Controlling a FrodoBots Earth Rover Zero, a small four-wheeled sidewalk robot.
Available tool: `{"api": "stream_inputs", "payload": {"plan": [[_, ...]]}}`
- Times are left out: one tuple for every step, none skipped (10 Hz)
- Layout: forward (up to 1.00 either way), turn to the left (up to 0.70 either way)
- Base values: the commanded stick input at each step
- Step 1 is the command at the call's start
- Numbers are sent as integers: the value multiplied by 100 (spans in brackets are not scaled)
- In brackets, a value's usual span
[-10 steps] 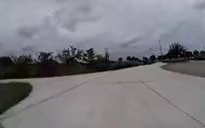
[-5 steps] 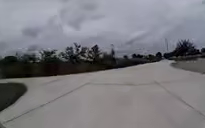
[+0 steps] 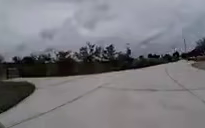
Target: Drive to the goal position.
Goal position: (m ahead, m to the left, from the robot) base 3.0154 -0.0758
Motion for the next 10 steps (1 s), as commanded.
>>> {"api": "stream_inputs", "payload": {"plan": [[85, 0], [85, 0], [85, 0], [85, 0], [85, 0], [85, 0], [85, 0], [85, 0], [85, 0], [85, 0]]}}
